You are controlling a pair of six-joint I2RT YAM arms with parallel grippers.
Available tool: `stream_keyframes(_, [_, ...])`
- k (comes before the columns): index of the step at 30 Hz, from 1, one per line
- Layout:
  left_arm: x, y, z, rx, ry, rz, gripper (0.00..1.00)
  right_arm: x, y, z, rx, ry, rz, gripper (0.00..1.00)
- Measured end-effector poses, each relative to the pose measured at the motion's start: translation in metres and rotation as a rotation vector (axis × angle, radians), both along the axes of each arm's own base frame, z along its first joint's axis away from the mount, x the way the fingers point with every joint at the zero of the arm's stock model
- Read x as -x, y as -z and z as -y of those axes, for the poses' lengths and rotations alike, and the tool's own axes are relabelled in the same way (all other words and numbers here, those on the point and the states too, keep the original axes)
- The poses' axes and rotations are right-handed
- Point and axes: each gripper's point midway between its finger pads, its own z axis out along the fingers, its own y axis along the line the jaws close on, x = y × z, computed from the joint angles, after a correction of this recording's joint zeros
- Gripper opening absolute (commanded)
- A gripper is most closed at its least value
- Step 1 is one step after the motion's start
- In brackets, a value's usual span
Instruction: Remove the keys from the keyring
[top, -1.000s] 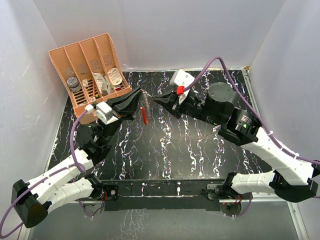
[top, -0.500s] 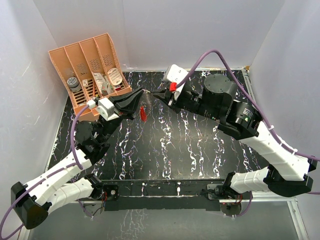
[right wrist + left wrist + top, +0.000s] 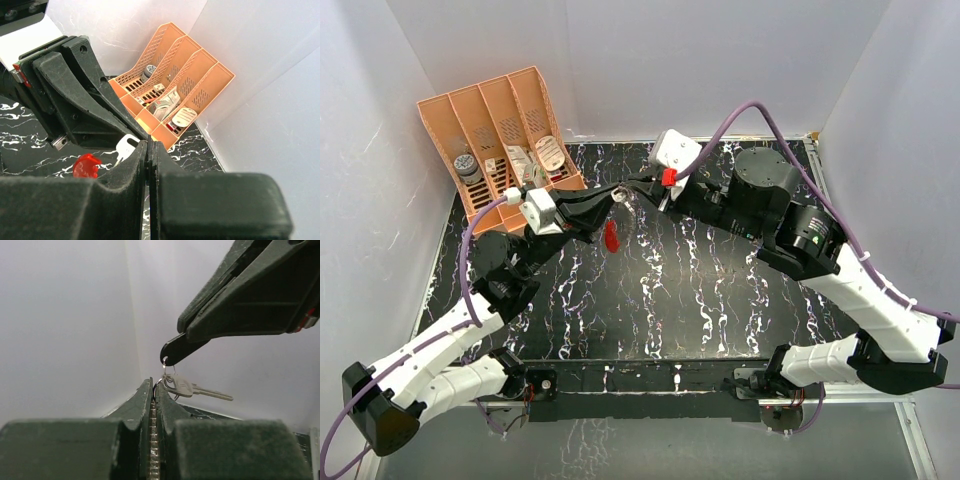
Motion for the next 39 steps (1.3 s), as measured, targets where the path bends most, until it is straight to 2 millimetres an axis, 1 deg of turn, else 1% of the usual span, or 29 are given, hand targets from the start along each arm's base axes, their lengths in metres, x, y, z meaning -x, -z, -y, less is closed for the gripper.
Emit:
stream_keyframes(7, [0.011, -0.008, 0.008, 0.005, 0.088, 0.001, 0.0, 0.004, -0.011, 0.007, -0.029, 0.0, 0.029, 0.0])
stream_keyframes(15, [0.019, -0.008, 0.014, 0.008, 0.152, -0.001, 0.0, 0.007, -0.011, 0.011, -0.041, -0.001, 0.037, 0.0])
stream_keyframes(22, [0.025, -0.01, 0.029, 0.009, 0.255, -0.019, 0.0, 0.006, -0.008, 0.01, -0.038, -0.001, 0.036, 0.0])
stream_keyframes(28, [0.031, -0.009, 0.043, 0.01, 0.367, -0.05, 0.0, 0.006, -0.014, 0.011, -0.058, 0.005, 0.048, 0.0])
stream_keyframes(33, [0.04, -0.015, 0.043, 0.036, 0.423, -0.049, 0.0, 0.008, -0.014, 0.013, -0.074, 0.005, 0.057, 0.0])
stream_keyframes(39, [0.051, -0.029, 0.038, 0.109, 0.475, -0.039, 0.0, 0.012, -0.019, 0.014, -0.116, -0.005, 0.07, 0.0])
